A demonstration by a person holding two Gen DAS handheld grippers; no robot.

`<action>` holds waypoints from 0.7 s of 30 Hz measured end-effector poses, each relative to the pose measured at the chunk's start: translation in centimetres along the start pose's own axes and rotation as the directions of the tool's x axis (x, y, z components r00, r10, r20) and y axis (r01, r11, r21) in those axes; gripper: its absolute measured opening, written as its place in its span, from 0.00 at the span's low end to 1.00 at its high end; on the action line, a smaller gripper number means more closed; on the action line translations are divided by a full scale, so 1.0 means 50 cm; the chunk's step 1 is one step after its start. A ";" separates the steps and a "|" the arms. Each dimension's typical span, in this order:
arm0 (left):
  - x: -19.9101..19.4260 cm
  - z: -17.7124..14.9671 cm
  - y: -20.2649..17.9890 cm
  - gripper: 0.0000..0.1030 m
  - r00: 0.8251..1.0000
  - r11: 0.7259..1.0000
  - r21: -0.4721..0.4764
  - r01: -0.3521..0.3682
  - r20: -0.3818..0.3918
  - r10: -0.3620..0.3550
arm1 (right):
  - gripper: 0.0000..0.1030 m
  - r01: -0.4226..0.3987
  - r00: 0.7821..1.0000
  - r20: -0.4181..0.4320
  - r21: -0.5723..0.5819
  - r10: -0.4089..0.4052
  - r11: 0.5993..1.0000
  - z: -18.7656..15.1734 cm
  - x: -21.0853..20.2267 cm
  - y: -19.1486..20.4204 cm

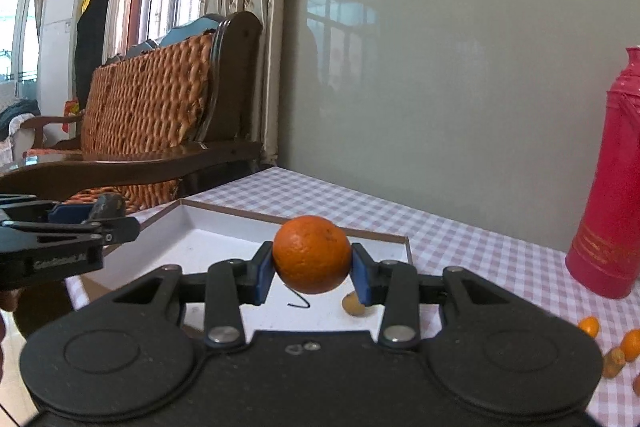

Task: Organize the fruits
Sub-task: 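Carry the dark fruit and orange over the white tray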

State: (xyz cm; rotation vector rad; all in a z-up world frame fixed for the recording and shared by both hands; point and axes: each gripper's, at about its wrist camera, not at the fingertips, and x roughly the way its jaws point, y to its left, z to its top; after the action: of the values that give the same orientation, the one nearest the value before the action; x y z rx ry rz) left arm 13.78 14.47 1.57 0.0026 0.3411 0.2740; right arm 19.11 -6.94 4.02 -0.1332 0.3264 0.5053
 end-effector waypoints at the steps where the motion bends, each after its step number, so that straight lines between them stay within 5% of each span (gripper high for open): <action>1: 0.005 0.001 0.004 0.40 1.000 1.000 -0.005 -0.002 -0.003 0.002 | 0.30 0.004 1.000 -0.002 0.003 -0.004 1.000 0.000 0.007 -0.003; 21: 0.130 0.008 0.012 0.40 0.996 0.999 0.001 -0.048 -0.078 0.048 | 0.30 0.035 0.996 -0.080 0.067 -0.029 0.997 0.005 0.143 -0.054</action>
State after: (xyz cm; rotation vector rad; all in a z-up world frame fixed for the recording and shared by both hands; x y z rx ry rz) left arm 19.64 16.77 -0.15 -0.0009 0.4189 0.3225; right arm 26.41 -5.99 1.94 -0.0923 0.4181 0.4574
